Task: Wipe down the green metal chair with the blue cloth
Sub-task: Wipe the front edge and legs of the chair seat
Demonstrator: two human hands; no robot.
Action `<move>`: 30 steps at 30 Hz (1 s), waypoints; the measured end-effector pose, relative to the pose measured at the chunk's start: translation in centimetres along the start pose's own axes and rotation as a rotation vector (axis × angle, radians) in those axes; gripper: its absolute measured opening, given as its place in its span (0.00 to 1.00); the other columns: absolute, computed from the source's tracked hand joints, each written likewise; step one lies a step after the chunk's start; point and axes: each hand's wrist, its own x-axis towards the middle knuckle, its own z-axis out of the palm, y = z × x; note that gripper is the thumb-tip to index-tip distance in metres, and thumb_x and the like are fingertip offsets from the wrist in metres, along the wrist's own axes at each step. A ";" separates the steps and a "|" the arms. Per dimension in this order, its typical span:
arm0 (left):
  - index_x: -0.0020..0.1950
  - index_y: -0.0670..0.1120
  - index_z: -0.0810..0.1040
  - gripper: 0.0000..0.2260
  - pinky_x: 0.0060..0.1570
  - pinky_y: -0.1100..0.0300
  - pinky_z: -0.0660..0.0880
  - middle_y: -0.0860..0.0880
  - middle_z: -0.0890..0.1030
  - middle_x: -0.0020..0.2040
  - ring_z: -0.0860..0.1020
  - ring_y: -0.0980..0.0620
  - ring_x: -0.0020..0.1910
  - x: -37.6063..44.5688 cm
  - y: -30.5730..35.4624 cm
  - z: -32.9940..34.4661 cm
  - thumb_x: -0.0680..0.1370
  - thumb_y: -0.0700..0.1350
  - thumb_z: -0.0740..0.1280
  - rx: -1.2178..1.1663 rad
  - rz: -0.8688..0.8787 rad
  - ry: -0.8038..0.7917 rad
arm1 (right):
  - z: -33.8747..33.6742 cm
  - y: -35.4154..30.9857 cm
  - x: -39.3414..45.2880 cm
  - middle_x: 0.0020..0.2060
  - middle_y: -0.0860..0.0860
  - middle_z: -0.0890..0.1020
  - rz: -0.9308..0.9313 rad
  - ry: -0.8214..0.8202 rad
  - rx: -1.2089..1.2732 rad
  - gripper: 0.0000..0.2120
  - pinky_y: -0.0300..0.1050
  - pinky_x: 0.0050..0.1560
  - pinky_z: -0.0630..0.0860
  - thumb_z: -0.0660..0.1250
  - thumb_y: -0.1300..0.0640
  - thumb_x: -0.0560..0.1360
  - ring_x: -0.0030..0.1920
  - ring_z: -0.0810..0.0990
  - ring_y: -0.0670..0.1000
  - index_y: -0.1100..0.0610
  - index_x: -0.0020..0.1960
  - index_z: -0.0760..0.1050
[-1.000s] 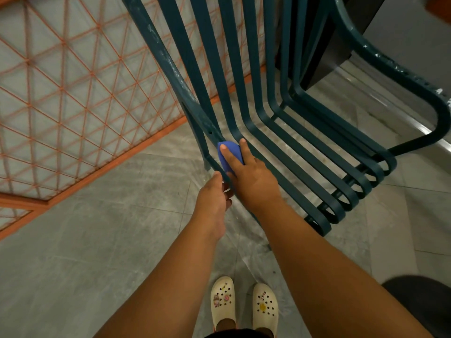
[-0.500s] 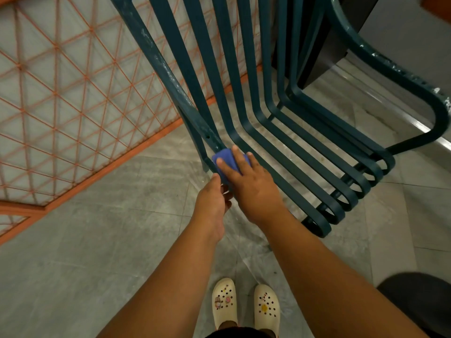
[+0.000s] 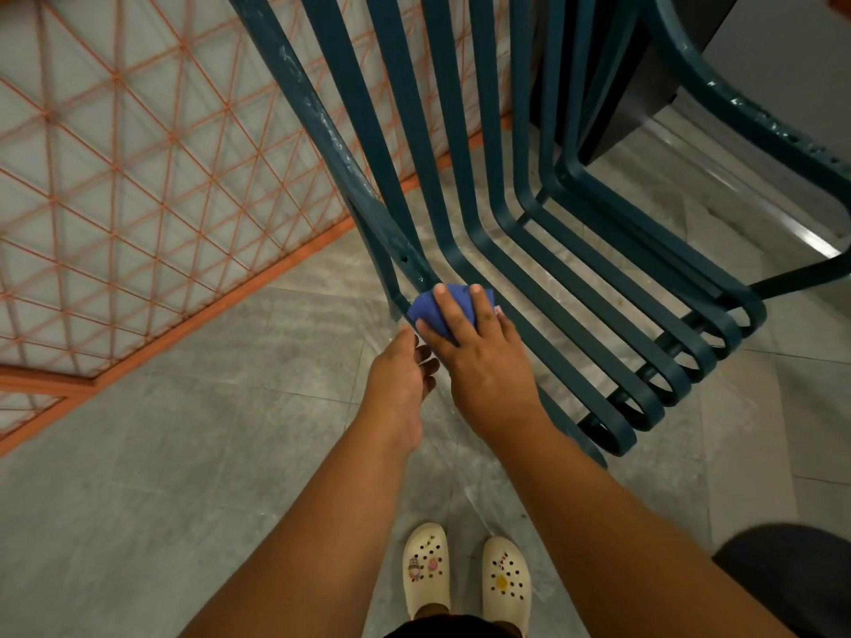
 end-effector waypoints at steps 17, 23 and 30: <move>0.71 0.43 0.68 0.22 0.67 0.51 0.68 0.43 0.73 0.69 0.73 0.45 0.66 -0.8 0.6 0.7 0.82 0.54 0.54 0.018 -0.050 0.024 | -2.1 5.3 2.3 0.42 0.56 0.85 0.789 -0.463 1.557 0.19 0.46 0.48 0.79 0.64 0.43 0.77 0.42 0.83 0.53 0.58 0.46 0.81; 0.71 0.43 0.68 0.23 0.65 0.51 0.69 0.44 0.74 0.68 0.75 0.47 0.62 -0.4 0.3 0.3 0.82 0.54 0.54 0.009 -0.048 0.064 | -2.1 2.4 2.7 0.64 0.51 0.76 0.391 -0.086 0.883 0.22 0.51 0.63 0.74 0.59 0.49 0.81 0.60 0.76 0.54 0.43 0.73 0.62; 0.73 0.43 0.65 0.23 0.70 0.47 0.64 0.43 0.72 0.70 0.71 0.44 0.67 -0.8 0.9 0.4 0.82 0.55 0.52 0.004 -0.075 0.051 | 1.3 0.2 -4.3 0.74 0.55 0.65 0.104 0.129 0.067 0.34 0.63 0.60 0.72 0.74 0.63 0.67 0.70 0.66 0.68 0.46 0.70 0.70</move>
